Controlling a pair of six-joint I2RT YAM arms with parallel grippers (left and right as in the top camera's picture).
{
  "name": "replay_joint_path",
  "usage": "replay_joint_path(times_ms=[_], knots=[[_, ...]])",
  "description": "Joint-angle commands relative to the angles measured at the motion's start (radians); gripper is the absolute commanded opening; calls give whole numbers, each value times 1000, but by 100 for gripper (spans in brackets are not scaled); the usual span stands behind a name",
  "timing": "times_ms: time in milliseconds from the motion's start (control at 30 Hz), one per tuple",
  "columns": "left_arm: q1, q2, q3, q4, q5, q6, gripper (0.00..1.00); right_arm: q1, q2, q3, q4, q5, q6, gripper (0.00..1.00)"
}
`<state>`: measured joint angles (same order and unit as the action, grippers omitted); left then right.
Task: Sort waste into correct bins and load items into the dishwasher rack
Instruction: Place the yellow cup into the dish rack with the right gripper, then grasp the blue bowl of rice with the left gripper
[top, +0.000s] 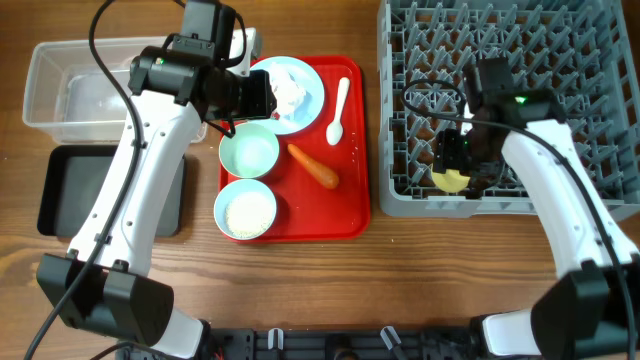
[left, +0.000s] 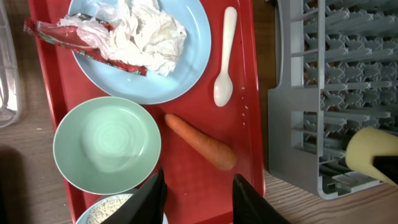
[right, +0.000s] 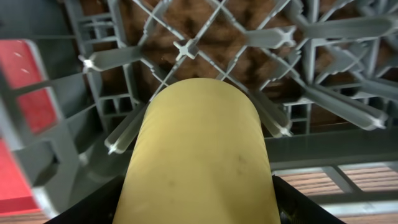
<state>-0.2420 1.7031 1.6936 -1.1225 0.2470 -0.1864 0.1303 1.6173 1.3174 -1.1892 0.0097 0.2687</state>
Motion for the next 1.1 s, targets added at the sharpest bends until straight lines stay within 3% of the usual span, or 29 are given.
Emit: replay_joint_path(times_ms=[0,100,167,267,367,533,600,733,900,967,1067], knots=[[-3,-16,12,0,-14,-8,48,3,49,5,9,15,-29,84],[-3,-16,12,-1,-14,-9,55,3,41,25,24,8,-32,92],[-5,-16,12,-10,-13,-8,57,3,35,154,-36,-18,-32,93],[-37,-16,11,-126,-13,-2,52,3,32,358,-124,-37,-33,93],[-130,-16,-36,-207,-18,-36,48,3,23,386,-122,-37,-34,93],[-382,-16,-249,-228,-331,-391,44,3,27,383,-121,-36,-49,93],[-444,-16,-334,-190,-400,-463,45,3,27,381,-117,-36,-59,93],[-438,-16,-507,-39,-437,-476,44,3,29,376,-120,-35,-64,93],[-359,-16,-564,87,-443,-417,42,3,29,376,-130,-36,-64,93],[-348,-13,-564,129,-418,-344,37,3,29,376,-136,-33,-68,93],[-347,-2,-564,138,-412,-340,27,3,29,376,-136,-33,-68,93]])
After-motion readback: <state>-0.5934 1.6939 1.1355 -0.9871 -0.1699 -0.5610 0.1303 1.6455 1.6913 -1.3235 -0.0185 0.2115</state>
